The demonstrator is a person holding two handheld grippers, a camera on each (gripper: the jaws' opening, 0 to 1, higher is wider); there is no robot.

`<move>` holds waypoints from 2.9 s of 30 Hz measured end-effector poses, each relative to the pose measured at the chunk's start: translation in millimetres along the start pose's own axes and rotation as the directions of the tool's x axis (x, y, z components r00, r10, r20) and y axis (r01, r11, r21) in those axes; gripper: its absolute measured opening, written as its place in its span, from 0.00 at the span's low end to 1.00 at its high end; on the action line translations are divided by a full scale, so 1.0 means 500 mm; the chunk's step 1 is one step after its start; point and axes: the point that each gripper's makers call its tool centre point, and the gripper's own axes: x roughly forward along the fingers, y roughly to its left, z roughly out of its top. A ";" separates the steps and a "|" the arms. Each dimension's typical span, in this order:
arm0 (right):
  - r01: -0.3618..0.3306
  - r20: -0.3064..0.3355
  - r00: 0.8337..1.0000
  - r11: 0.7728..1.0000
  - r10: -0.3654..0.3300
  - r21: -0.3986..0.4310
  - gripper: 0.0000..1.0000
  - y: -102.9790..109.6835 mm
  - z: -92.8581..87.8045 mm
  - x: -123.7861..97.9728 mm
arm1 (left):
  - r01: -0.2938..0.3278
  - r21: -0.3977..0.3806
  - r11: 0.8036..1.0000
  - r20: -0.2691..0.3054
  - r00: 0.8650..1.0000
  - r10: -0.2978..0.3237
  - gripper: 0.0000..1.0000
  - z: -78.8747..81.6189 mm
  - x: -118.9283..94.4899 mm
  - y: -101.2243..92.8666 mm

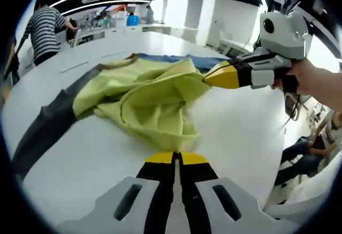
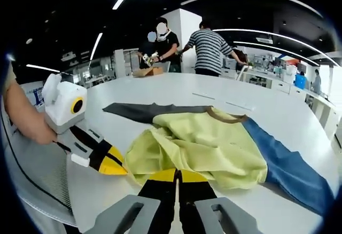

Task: Fold the garment on the visible template until the final outline fits inside the template.

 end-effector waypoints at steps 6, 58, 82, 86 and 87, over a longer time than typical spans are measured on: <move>0.005 0.006 1.000 1.000 -0.005 0.006 0.00 -0.005 0.001 -0.004 | -0.028 0.056 0.998 0.030 0.999 0.027 0.00 0.027 -0.031 0.029; 0.053 0.071 0.996 0.997 -0.056 0.052 0.00 -0.029 0.024 -0.040 | -0.201 0.331 0.922 0.127 0.978 0.168 0.03 0.214 0.003 0.139; 0.052 0.074 0.996 0.997 -0.057 0.063 0.00 -0.040 0.023 -0.025 | -0.145 0.154 0.977 0.111 0.985 0.129 0.12 0.103 -0.064 0.117; 0.052 0.075 0.996 0.997 -0.057 0.064 0.00 -0.040 0.023 -0.024 | -0.120 0.121 0.985 0.063 0.992 0.113 0.10 0.047 -0.059 0.090; 0.052 0.075 0.996 0.997 -0.057 0.064 0.00 -0.040 0.022 -0.024 | -0.112 0.120 0.986 0.045 0.993 0.107 0.09 0.035 -0.057 0.084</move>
